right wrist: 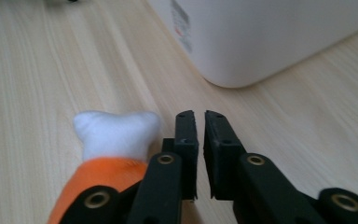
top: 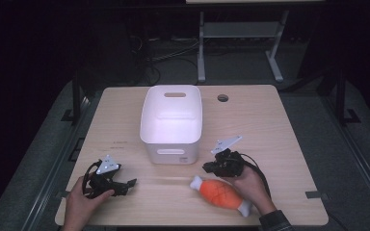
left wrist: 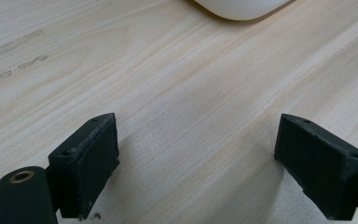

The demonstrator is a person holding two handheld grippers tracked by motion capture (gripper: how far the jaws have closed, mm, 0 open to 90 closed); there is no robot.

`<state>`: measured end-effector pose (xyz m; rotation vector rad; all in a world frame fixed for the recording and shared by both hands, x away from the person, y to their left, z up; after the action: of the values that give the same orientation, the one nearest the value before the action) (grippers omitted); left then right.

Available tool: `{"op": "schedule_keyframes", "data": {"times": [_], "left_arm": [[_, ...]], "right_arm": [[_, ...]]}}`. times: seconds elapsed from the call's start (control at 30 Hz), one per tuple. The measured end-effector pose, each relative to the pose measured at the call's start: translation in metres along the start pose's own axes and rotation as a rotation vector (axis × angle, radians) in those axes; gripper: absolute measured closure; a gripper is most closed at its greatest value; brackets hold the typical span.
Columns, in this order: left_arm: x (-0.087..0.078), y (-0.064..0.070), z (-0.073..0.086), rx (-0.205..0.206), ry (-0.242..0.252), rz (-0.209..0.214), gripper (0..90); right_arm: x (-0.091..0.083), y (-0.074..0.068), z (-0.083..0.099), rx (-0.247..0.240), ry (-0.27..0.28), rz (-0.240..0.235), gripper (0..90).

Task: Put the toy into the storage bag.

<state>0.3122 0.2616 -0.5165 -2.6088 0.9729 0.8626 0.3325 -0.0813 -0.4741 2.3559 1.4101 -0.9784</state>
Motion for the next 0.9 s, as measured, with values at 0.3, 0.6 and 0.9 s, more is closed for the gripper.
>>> {"op": "schedule_keyframes", "data": {"times": [0.3, 0.6, 0.9], "left_arm": [[0.000, 0.000, 0.000, 0.005, -0.001, 0.000, 12.7], [0.000, 0.000, 0.000, 0.004, -0.001, 0.000, 12.7], [0.000, 0.000, 0.000, 0.005, -0.001, 0.000, 12.7]], "right_arm": [[-0.025, 0.016, 0.015, 0.061, -0.020, 0.022, 56.0], [-0.049, 0.021, 0.031, 0.095, -0.036, 0.035, 30.6], [-0.063, 0.015, 0.039, 0.097, -0.054, 0.017, 12.0]]}}
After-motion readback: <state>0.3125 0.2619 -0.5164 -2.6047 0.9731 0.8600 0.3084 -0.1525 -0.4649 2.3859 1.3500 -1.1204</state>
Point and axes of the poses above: each handheld gripper's, and its own axes: x roughly forward along the jaws, z roughly out of its underside, y roughly to its right, the point moved 6 cm from there along x, roughly forward along the jaws, and after that the axes turned 7 degrees about y, right-handed, at the moved point
